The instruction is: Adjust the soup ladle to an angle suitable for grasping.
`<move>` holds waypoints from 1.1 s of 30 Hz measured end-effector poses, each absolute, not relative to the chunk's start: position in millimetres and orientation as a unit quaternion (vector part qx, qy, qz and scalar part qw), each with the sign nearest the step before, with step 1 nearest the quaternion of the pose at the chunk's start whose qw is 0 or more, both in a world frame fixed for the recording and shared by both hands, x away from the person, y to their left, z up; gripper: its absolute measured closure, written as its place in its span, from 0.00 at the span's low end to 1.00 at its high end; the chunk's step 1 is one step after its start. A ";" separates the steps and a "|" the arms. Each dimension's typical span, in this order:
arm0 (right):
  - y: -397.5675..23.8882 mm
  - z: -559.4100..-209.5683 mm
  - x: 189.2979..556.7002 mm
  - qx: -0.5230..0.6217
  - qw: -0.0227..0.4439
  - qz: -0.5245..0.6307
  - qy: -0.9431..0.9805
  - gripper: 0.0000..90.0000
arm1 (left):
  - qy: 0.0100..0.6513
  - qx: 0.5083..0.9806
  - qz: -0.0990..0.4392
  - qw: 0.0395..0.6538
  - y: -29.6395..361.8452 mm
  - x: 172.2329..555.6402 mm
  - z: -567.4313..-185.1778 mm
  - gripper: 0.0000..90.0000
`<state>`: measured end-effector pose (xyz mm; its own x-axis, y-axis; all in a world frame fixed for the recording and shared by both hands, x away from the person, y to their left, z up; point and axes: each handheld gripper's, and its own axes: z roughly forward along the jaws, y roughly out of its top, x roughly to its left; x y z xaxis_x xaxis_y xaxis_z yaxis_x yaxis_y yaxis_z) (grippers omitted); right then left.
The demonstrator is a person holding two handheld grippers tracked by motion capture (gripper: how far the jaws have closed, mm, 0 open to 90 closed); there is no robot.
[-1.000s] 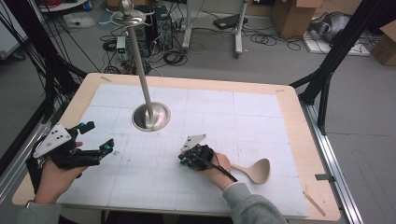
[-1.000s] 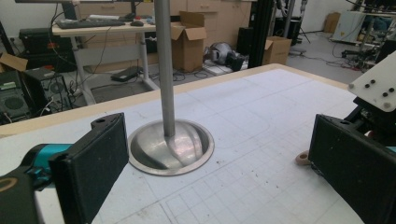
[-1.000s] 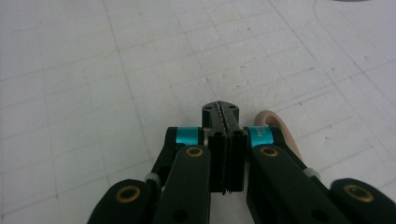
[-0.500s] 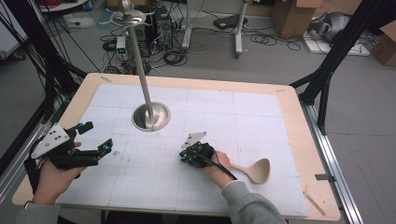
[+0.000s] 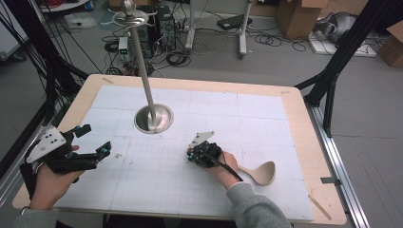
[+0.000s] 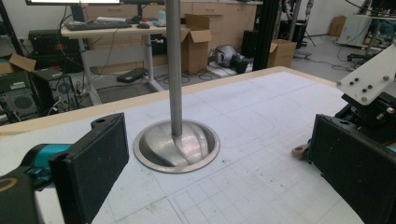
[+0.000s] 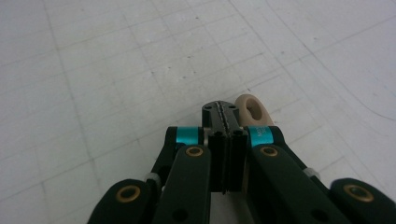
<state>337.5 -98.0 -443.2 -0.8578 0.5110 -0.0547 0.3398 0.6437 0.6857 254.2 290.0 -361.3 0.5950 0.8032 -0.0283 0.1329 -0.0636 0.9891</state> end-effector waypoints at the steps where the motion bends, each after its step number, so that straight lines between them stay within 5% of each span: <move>1: -99.0 -443.4 338.7 0.234 0.126 0.350 0.898 1.00 | 0.348 0.671 0.285 0.589 290.0 254.1 -361.3 0.06; 33: -144.3 -443.2 360.4 0.333 0.161 0.339 0.865 1.00 | 0.348 0.669 0.287 0.590 292.8 252.7 -359.6 0.06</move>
<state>360.4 -144.3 -443.2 -0.7260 0.6858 -0.0519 0.4678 0.5476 0.6937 252.7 292.8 -359.6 0.5923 0.8053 -0.0259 0.1268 -0.0614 0.9900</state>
